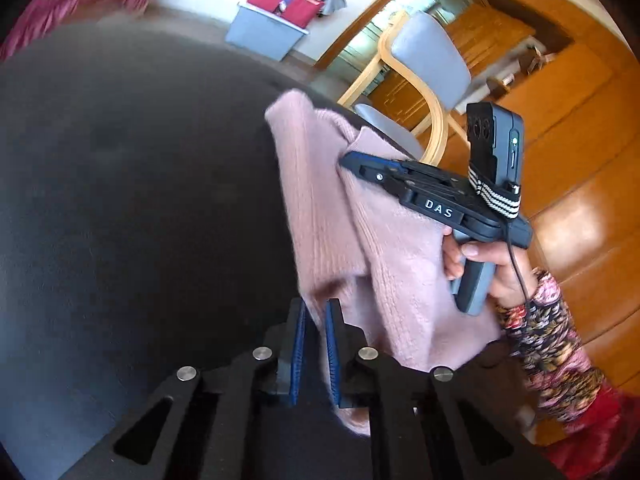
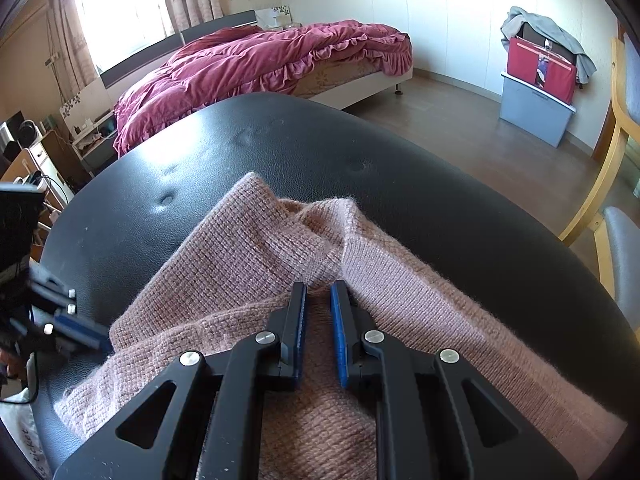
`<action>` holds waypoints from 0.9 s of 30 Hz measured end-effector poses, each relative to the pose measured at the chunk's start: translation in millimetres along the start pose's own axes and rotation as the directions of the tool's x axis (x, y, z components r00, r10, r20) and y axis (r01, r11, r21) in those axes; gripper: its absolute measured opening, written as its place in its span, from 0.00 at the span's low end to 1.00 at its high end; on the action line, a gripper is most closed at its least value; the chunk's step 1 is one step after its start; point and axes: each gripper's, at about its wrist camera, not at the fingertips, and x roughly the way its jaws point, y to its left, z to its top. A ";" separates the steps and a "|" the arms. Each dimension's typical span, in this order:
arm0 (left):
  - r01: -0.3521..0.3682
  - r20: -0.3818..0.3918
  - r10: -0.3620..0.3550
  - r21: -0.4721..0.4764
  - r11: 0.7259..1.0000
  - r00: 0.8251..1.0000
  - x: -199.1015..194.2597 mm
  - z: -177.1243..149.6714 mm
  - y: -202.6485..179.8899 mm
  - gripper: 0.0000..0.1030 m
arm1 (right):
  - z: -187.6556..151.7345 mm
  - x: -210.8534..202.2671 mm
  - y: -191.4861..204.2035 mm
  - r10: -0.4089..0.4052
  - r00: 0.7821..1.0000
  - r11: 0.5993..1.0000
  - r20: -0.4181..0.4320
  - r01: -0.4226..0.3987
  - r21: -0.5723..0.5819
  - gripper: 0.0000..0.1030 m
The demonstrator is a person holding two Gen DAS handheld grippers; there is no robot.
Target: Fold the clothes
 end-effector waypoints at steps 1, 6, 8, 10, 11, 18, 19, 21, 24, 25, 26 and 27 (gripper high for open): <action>0.071 -0.001 -0.071 -0.040 0.997 0.997 2.0 1.5 4.8 0.16 | 0.0 0.3 -0.7 0.004 1.000 1.000 0.000 -0.004 0.004 0.13; 0.261 0.056 -0.255 -0.142 0.955 0.965 9.3 7.5 19.7 0.17 | 0.2 0.7 -4.1 0.025 1.000 0.999 0.003 -0.025 0.023 0.13; 0.288 0.042 -0.285 -0.163 0.944 0.958 16.7 7.1 22.0 0.17 | 0.1 0.8 -4.2 0.027 1.000 0.999 0.003 -0.027 0.025 0.13; 0.314 0.024 -0.315 -0.187 0.931 0.949 24.7 6.2 24.4 0.20 | 0.1 0.8 -4.1 0.027 1.000 0.999 0.003 -0.028 0.026 0.13; 0.326 0.015 -0.330 -0.199 0.924 0.944 28.6 5.8 25.6 0.21 | 0.3 0.8 -4.1 0.028 1.000 0.999 0.003 -0.029 0.027 0.13; 0.368 -0.132 -0.389 -0.154 0.917 0.912 45.8 0.5 13.0 0.20 | 0.7 0.7 -5.6 0.036 0.999 0.999 0.005 -0.036 0.034 0.13; 0.379 -0.149 -0.399 -0.148 0.914 0.905 47.8 -0.9 9.9 0.20 | 0.5 0.8 -5.6 0.037 0.999 0.999 0.005 -0.037 0.035 0.13; 0.420 -0.156 -0.440 -0.146 0.896 0.884 49.4 -2.9 5.8 0.19 | 0.2 0.6 -5.1 0.038 0.999 0.999 0.005 -0.038 0.036 0.13; 0.531 -0.085 -0.542 -0.124 0.839 0.836 33.9 -6.0 5.3 0.18 | -0.2 0.5 -5.2 0.041 0.999 0.998 0.006 -0.042 0.039 0.13; 0.570 -0.059 -0.577 -0.106 0.815 0.815 26.1 -7.9 4.6 0.18 | -0.2 0.6 -5.6 0.043 0.999 0.998 0.006 -0.044 0.041 0.13; 0.574 -0.046 -0.578 -0.079 0.815 0.815 17.4 -10.4 4.3 0.18 | -0.2 0.6 -5.9 0.046 0.999 0.998 0.006 -0.046 0.043 0.13; 0.567 -0.040 -0.570 -0.074 0.821 0.820 10.0 -13.7 7.6 0.18 | -0.3 0.7 -6.3 0.048 0.999 0.998 0.007 -0.048 0.045 0.13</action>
